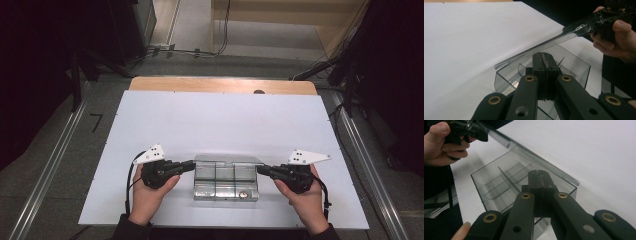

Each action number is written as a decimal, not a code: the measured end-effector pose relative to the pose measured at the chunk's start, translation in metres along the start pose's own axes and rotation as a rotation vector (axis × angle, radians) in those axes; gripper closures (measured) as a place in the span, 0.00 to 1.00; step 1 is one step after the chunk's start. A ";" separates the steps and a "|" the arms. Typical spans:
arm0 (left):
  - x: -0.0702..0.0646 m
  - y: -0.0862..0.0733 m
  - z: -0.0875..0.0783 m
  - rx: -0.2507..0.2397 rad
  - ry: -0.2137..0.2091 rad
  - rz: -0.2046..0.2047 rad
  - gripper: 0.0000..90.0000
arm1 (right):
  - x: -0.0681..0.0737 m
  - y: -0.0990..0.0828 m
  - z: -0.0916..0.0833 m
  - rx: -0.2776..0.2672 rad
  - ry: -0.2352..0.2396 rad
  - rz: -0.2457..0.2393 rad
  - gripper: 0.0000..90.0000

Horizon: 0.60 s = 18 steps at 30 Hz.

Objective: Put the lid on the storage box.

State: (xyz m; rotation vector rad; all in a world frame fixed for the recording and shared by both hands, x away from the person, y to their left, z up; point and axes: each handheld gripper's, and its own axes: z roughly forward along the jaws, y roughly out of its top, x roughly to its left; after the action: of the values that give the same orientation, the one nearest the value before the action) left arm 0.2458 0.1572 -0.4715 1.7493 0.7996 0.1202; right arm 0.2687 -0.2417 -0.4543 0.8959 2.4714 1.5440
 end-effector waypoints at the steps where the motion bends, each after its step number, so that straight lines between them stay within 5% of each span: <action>1: 0.000 -0.001 0.000 0.004 0.000 0.002 1.00 | 0.000 -0.001 0.000 0.003 0.001 0.001 0.98; 18: 0.007 -0.010 0.004 0.082 -0.053 0.005 1.00 | -0.005 -0.014 0.006 0.053 -0.003 0.006 0.98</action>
State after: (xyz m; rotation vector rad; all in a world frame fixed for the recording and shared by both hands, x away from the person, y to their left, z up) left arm 0.2482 0.1591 -0.4834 1.8240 0.7710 0.0454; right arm 0.2693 -0.2445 -0.4699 0.9130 2.5216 1.4843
